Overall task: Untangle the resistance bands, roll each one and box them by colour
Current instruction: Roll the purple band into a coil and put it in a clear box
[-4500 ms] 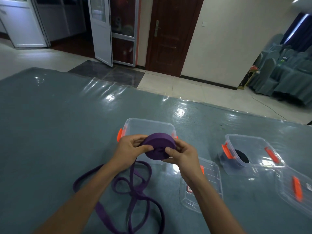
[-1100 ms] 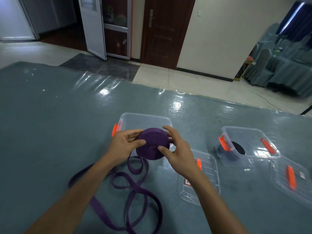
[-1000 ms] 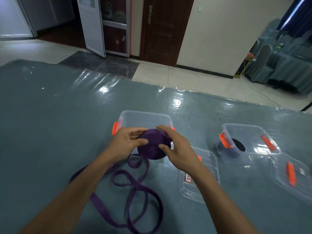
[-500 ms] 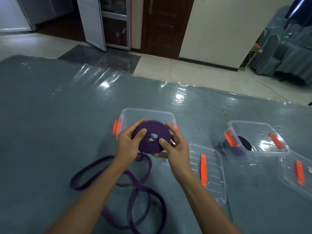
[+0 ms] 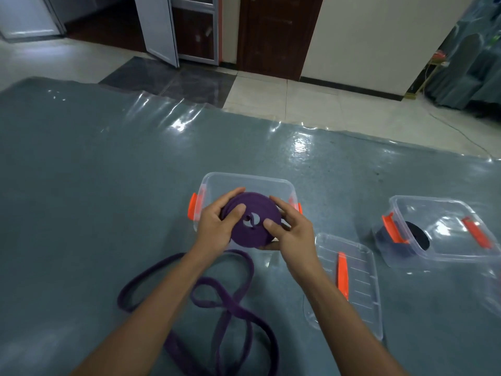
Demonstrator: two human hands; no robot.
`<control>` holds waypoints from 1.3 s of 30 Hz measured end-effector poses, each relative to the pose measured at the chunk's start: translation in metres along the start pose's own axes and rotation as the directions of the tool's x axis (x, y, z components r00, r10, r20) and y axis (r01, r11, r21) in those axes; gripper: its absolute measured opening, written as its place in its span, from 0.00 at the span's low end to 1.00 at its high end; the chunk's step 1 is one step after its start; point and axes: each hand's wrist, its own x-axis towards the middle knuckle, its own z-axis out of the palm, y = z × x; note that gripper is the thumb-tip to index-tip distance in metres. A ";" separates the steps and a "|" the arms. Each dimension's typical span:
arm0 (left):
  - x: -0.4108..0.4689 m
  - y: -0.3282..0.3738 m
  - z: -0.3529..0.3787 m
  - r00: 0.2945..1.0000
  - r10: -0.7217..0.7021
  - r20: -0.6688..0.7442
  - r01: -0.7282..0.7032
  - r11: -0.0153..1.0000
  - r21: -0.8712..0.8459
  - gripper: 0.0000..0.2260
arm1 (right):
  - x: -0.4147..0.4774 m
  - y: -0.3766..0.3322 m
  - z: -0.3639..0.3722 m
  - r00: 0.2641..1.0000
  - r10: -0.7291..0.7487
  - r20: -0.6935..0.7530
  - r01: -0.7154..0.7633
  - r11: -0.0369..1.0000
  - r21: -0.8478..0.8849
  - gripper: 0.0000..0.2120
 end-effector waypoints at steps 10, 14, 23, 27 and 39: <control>0.059 -0.047 0.010 0.949 -0.217 -0.230 0.255 0.956 0.148 0.13 | 0.075 0.017 0.031 0.970 0.201 -0.134 -0.183 0.974 0.137 0.20; 0.091 -0.062 -0.003 0.916 -0.376 -0.141 0.399 0.819 0.412 0.12 | 0.116 0.030 0.027 0.904 0.417 -0.094 -0.407 0.907 0.111 0.21; 0.127 -0.084 -0.008 0.832 -0.554 -0.029 0.316 0.429 0.846 0.14 | 0.164 0.075 0.025 0.762 0.646 -0.038 -0.648 0.760 -0.056 0.14; 0.130 -0.096 -0.010 0.786 -0.617 -0.036 0.305 0.336 0.891 0.15 | 0.175 0.099 0.028 0.750 0.657 -0.072 -0.661 0.741 -0.120 0.14; 0.127 -0.112 -0.003 0.692 -0.721 0.030 0.173 0.206 0.963 0.14 | 0.196 0.125 0.021 0.927 0.375 -0.015 -0.098 0.204 -0.974 0.19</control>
